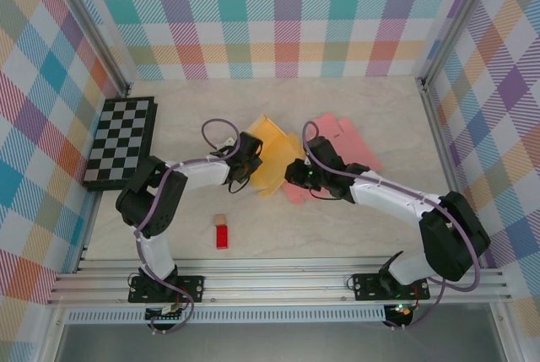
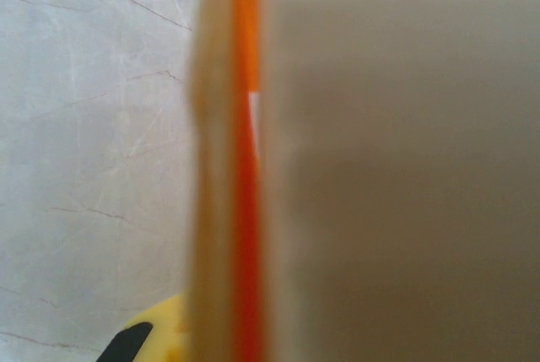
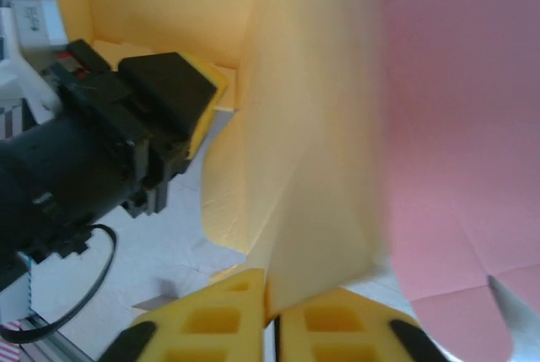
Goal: Fold the paper box
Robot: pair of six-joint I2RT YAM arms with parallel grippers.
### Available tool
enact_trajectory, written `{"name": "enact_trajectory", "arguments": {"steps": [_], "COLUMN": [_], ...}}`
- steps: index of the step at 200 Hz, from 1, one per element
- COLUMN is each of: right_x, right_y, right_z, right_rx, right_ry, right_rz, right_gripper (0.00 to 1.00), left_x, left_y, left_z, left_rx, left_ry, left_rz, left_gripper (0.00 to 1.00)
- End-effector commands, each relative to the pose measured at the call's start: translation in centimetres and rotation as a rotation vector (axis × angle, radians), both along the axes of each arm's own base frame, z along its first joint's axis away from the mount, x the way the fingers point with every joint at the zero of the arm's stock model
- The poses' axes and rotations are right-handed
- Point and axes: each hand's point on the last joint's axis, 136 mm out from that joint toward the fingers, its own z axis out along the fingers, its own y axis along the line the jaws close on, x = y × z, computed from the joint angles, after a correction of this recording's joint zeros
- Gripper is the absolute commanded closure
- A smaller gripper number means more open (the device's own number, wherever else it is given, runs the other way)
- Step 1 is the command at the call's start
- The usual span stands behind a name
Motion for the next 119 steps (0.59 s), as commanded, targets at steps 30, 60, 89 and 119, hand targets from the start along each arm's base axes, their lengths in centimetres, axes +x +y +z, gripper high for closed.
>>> {"name": "enact_trajectory", "arguments": {"steps": [30,60,89,119], "right_x": [0.6,0.7,1.0,1.1], "right_y": [0.7,-0.1,-0.8,-1.6], "right_z": [1.1,1.2,1.7,1.8], "right_rx": [-0.055,-0.085,-0.123,-0.168], "right_ry": [-0.083,-0.105,-0.138,-0.15], "right_rz": [-0.028,-0.051,-0.062,-0.073], "right_gripper": [1.0,1.0,1.0,1.0], "left_x": [-2.1,-2.2,-2.3,-2.6], "left_y": [0.2,0.4,0.6,0.7], "left_z": [-1.8,-1.2,0.0,2.3], "left_rx": [0.002,0.008,0.006,0.003], "left_ry": [0.1,0.089,0.058,0.009], "left_rz": [-0.006,-0.011,-0.025,-0.05], "left_gripper": [0.99,0.79,0.53,0.39]}}
